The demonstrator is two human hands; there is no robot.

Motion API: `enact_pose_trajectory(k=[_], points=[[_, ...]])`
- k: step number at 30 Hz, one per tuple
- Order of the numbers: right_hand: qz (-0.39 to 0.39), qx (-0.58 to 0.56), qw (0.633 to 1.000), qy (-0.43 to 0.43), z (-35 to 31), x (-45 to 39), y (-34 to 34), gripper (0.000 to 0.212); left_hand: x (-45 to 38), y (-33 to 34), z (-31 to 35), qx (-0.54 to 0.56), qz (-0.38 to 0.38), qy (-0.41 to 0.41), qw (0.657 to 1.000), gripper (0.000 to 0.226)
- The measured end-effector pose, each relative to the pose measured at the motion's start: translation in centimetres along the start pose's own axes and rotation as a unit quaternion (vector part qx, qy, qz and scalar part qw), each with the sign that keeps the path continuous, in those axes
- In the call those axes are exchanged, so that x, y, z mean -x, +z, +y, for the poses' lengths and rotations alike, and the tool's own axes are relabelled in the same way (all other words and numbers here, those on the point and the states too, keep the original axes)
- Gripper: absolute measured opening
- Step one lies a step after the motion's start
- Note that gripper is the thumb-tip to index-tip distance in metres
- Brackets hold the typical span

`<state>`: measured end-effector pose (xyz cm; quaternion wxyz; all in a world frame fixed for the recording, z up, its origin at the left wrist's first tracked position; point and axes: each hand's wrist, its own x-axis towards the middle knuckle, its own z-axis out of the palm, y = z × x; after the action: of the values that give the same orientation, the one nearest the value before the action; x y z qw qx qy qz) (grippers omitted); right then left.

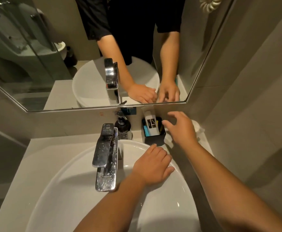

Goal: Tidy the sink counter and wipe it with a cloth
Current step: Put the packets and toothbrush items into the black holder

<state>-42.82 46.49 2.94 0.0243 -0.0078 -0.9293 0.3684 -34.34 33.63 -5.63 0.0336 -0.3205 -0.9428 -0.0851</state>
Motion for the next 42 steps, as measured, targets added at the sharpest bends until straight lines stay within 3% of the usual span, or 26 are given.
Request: enact_pose_trajectory(k=[3,9,15,22,31,34,36,38,42], points=[[0.081,0.074,0.993,0.032,3.2,4.5,-3.5,0.016,0.0,-0.1,0.0,-0.001,0.004,0.002,1.0,0.045],[-0.087,0.29,0.939,0.161,12.4,15.8,-4.5,0.033,-0.2,0.0,-0.1,-0.013,0.013,0.015,1.0,0.044],[-0.091,0.336,0.925,0.152,13.8,18.2,-3.4,0.045,-0.3,-0.1,0.0,-0.031,0.031,0.022,0.999,0.039],[-0.098,0.391,0.906,0.133,12.9,17.3,-3.6,0.018,-0.1,-0.6,0.4,-0.028,0.033,0.016,0.999,0.043],[-0.131,0.417,0.887,0.147,12.1,15.6,-4.0,0.021,0.1,-1.0,0.6,-0.014,0.023,0.008,1.0,0.045],[-0.094,0.35,0.92,0.149,10.5,14.0,-5.3,0.015,0.1,-1.1,0.7,-0.009,0.016,0.006,1.0,0.044],[-0.064,0.219,0.964,0.133,8.2,12.4,-6.7,0.01,0.0,-1.2,0.7,-0.007,0.013,0.008,1.0,0.044],[-0.064,0.054,0.993,0.084,5.0,10.2,-7.9,0.018,0.0,-1.2,0.6,-0.009,0.01,0.01,1.0,0.043],[-0.082,-0.231,0.97,0.001,-1.5,5.7,-8.1,0.022,0.1,-1.2,0.5,-0.016,0.006,0.015,1.0,0.045]])
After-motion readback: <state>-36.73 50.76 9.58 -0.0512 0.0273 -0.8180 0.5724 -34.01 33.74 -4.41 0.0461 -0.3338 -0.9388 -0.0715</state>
